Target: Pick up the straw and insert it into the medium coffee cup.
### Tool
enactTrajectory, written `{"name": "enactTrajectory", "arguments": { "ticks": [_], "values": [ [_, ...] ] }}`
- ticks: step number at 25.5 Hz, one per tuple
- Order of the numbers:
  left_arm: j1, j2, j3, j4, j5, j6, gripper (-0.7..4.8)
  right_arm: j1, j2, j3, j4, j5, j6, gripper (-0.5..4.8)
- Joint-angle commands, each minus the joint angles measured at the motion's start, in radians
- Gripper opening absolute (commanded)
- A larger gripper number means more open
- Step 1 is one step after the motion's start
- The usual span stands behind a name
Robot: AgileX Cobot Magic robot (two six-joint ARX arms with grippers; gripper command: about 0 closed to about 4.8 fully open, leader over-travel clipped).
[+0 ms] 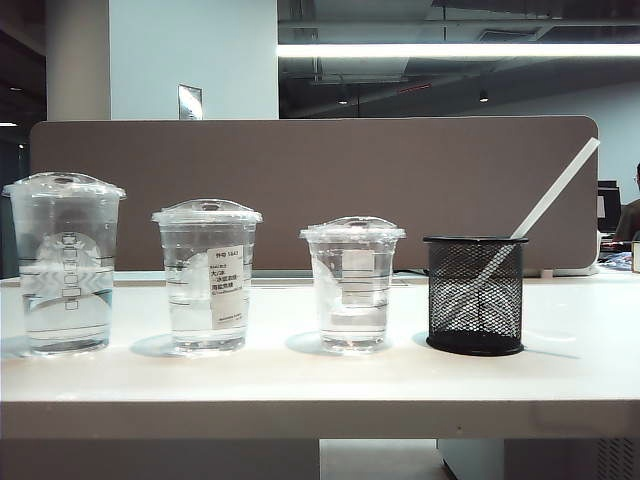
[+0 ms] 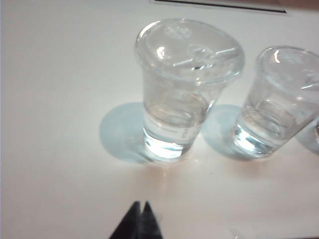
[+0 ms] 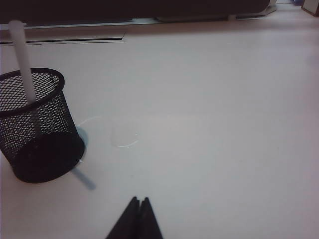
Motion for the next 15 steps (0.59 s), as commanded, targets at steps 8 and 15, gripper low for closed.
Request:
{"name": "enactTrajectory", "arguments": {
  "ticks": [8, 15],
  "values": [
    [-0.087, 0.058, 0.368, -0.081, -0.081, 0.008, -0.04, 0.000, -0.001, -0.007, 0.010, 0.000, -0.002, -0.04],
    [-0.151, 0.057, 0.736, -0.602, 0.071, 0.019, -0.04, -0.001, -0.001, -0.007, 0.009, 0.000, -0.002, -0.04]
  ]
}}
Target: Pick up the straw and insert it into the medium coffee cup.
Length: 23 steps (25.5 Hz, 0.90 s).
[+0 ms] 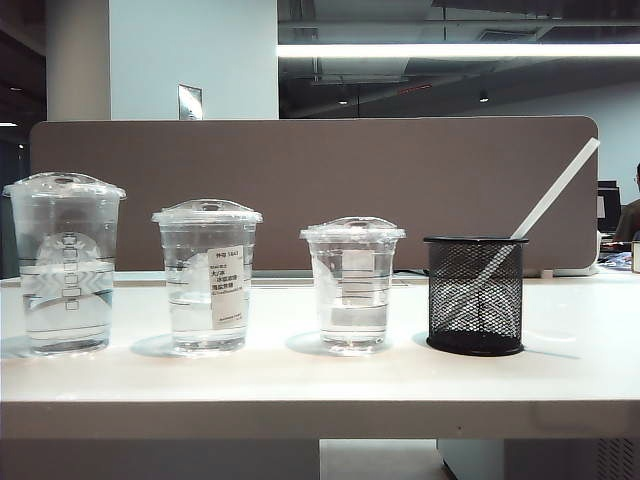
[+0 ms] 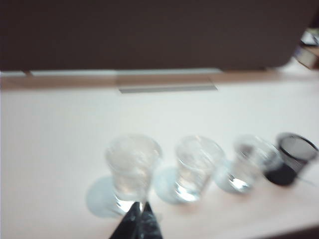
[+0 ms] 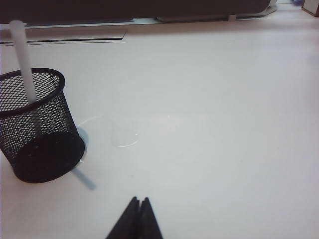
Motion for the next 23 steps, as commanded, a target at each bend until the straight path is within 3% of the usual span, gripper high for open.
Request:
{"name": "enactTrajectory", "arguments": {
  "ticks": [1, 6, 23],
  "values": [
    [-0.001, 0.000, 0.098, -0.237, 0.101, 0.006, -0.05, -0.001, -0.001, -0.007, 0.010, 0.001, -0.001, -0.04],
    [0.000, -0.013, 0.192, -0.388, 0.103, 0.006, -0.04, -0.001, -0.001, -0.007, 0.010, 0.001, -0.001, -0.04],
    [0.000, -0.024, 0.196, -0.386, 0.102, 0.006, -0.04, 0.000, -0.001, -0.007, 0.010, 0.001, -0.001, -0.04]
  ]
}}
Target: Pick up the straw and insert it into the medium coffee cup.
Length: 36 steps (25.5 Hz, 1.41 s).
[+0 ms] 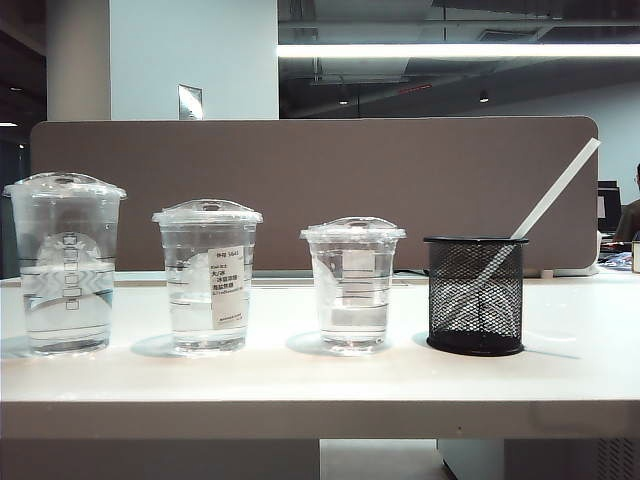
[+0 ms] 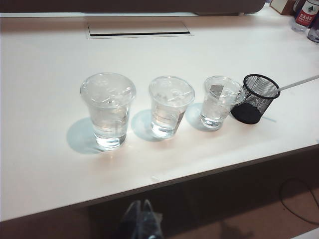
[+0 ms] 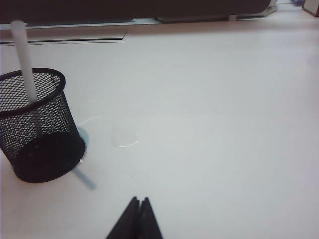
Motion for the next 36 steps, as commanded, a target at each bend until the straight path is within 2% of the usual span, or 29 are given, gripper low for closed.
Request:
{"name": "enactTrajectory", "arguments": {
  "ticks": [1, 10, 13, 16, 17, 21, 24, 26, 27, 32, 36],
  "values": [
    [0.001, 0.000, 0.003, 0.006, 0.004, 0.003, -0.04, 0.000, -0.001, -0.007, 0.010, 0.001, -0.001, -0.04],
    [0.001, 0.000, 0.003, 0.006, 0.005, 0.003, -0.04, -0.001, -0.001, -0.007, 0.011, 0.013, 0.007, -0.05],
    [0.001, 0.000, 0.003, 0.005, 0.004, 0.003, -0.04, 0.000, -0.001, 0.001, 0.034, 0.012, 0.089, -0.05],
    [0.001, 0.000, 0.003, 0.005, 0.004, 0.003, -0.05, 0.000, -0.001, 0.112, 0.037, 0.016, 0.134, -0.05],
    [0.001, 0.000, 0.003, 0.006, 0.004, 0.003, -0.04, 0.000, -0.001, 0.208, 0.042, 0.051, 0.130, -0.05],
    [0.001, 0.000, 0.003, 0.005, 0.004, 0.003, -0.04, 0.000, 0.009, 0.415, 0.079, 0.074, -0.023, -0.05],
    [0.001, 0.000, 0.003, 0.006, 0.005, 0.003, -0.05, 0.000, 0.051, 0.591, 0.117, 0.054, -0.200, -0.04],
    [0.001, 0.000, 0.003, 0.005, 0.004, 0.003, -0.04, 0.000, 0.163, 0.826, 0.130, 0.061, -0.406, 0.02],
    [0.001, 0.000, 0.003, 0.005, 0.004, 0.003, -0.04, 0.000, 0.202, 0.885, 0.148, 0.061, -0.450, 0.05],
    [0.001, 0.000, 0.003, 0.005, 0.004, 0.003, -0.04, 0.000, 0.377, 1.073, 0.338, 0.068, -0.473, 0.22],
    [0.001, 0.000, 0.003, 0.005, 0.005, 0.003, -0.04, 0.000, 0.543, 1.155, 0.467, 0.158, -0.473, 0.21]
  ]
}}
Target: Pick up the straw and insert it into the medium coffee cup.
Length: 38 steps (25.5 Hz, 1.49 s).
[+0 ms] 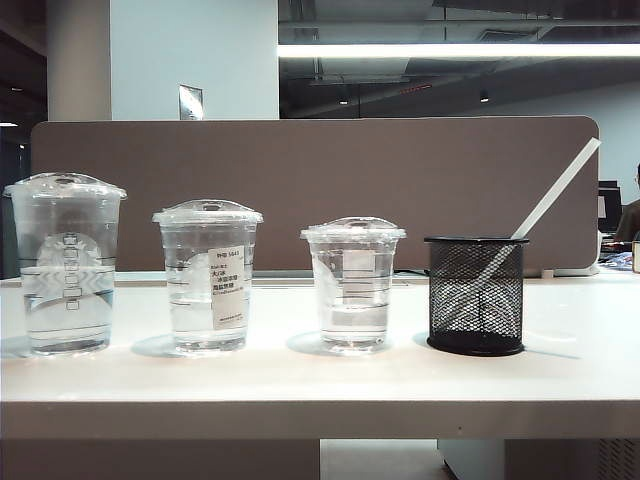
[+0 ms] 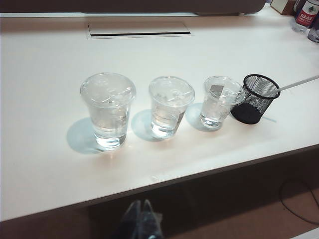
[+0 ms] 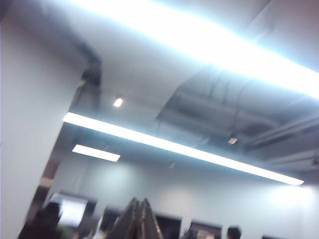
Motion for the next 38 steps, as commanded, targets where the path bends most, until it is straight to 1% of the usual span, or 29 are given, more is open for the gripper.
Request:
{"name": "enactTrajectory", "arguments": {
  "ticks": [1, 3, 4, 5, 6, 7, 8, 10, 11, 13, 14, 15, 16, 17, 18, 20, 22, 24, 26, 27, 28, 32, 33, 35, 38],
  "values": [
    [0.001, 0.000, 0.003, 0.005, 0.005, 0.003, -0.04, 0.000, 0.148, 0.056, 0.092, 0.114, -0.002, 0.21],
    [0.001, 0.000, 0.003, 0.005, 0.004, 0.003, -0.04, -0.001, 0.245, 0.078, 0.100, 0.158, -0.002, 0.20],
    [0.001, 0.000, 0.003, 0.006, 0.004, 0.003, -0.04, -0.002, 0.307, 0.087, 0.099, 0.163, -0.002, 0.20],
    [0.001, 0.000, 0.003, 0.005, 0.004, 0.003, -0.05, -0.002, 0.420, 0.086, 0.113, 0.143, 0.017, 0.21],
    [0.001, 0.000, 0.003, 0.005, 0.005, 0.003, -0.04, -0.004, 0.496, 0.086, 0.114, 0.103, 0.061, 0.21],
    [0.001, 0.000, 0.003, 0.006, 0.004, 0.003, -0.04, -0.006, 0.546, 0.086, 0.114, 0.084, 0.103, 0.21],
    [0.001, 0.000, 0.003, 0.006, 0.004, 0.003, -0.05, -0.017, 0.623, 0.086, 0.114, 0.090, 0.206, 0.21],
    [0.001, 0.000, 0.003, 0.005, 0.005, 0.003, -0.04, -0.041, 0.731, 0.076, 0.111, 0.092, 0.346, 0.21],
    [0.001, 0.000, 0.003, 0.005, 0.005, 0.003, -0.04, -0.051, 0.766, 0.063, 0.115, 0.092, 0.375, 0.21],
    [0.001, 0.000, 0.003, 0.006, 0.004, 0.003, -0.05, -0.066, 0.832, -0.012, 0.157, 0.092, 0.383, 0.21],
    [0.001, 0.000, 0.003, 0.005, 0.005, 0.003, -0.04, -0.079, 0.853, -0.092, 0.211, 0.088, 0.385, 0.21],
    [0.001, 0.000, 0.003, 0.005, 0.005, 0.003, -0.04, -0.090, 0.857, -0.150, 0.242, 0.087, 0.392, 0.21],
    [0.001, 0.000, 0.003, 0.006, 0.004, 0.003, -0.04, -0.106, 0.855, -0.262, 0.284, 0.080, 0.442, 0.21],
    [0.001, 0.000, 0.003, 0.006, 0.004, 0.003, -0.05, -0.115, 0.851, -0.314, 0.302, 0.076, 0.473, 0.21],
    [0.001, 0.000, 0.003, 0.005, 0.005, 0.003, -0.04, -0.128, 0.843, -0.411, 0.333, 0.072, 0.538, 0.21],
    [0.001, 0.000, 0.003, 0.006, 0.005, 0.003, -0.04, -0.126, 0.837, -0.546, 0.410, 0.072, 0.626, 0.21],
    [0.001, 0.000, 0.003, 0.006, 0.004, 0.003, -0.04, -0.122, 0.829, -0.614, 0.449, 0.061, 0.658, 0.21],
    [0.001, 0.000, 0.003, 0.005, 0.004, 0.003, -0.04, -0.113, 0.812, -0.674, 0.491, 0.014, 0.700, 0.21],
    [0.001, -0.002, 0.003, 0.006, 0.005, 0.003, -0.04, -0.100, 0.784, -0.738, 0.545, -0.034, 0.786, 0.21],
    [0.002, -0.002, 0.003, 0.005, 0.005, 0.003, -0.04, -0.089, 0.766, -0.774, 0.578, -0.045, 0.842, 0.21],
    [0.002, -0.002, 0.003, 0.005, 0.005, 0.003, -0.04, -0.082, 0.755, -0.795, 0.599, -0.046, 0.864, 0.21],
    [0.001, -0.002, 0.003, 0.005, -0.003, 0.003, -0.04, -0.014, 0.715, -0.921, 0.757, -0.109, 0.874, 0.23],
    [0.002, -0.002, 0.003, 0.005, -0.003, 0.004, -0.04, 0.010, 0.716, -0.948, 0.802, -0.109, 0.875, 0.45],
    [0.002, -0.002, 0.003, 0.006, -0.003, 0.003, -0.04, 0.044, 0.716, -0.983, 0.853, -0.110, 0.908, 1.31],
    [0.002, -0.002, 0.003, 0.006, -0.003, 0.003, -0.04, 0.074, 0.716, -1.018, 0.876, -0.100, 0.922, 1.31]
  ]
}}
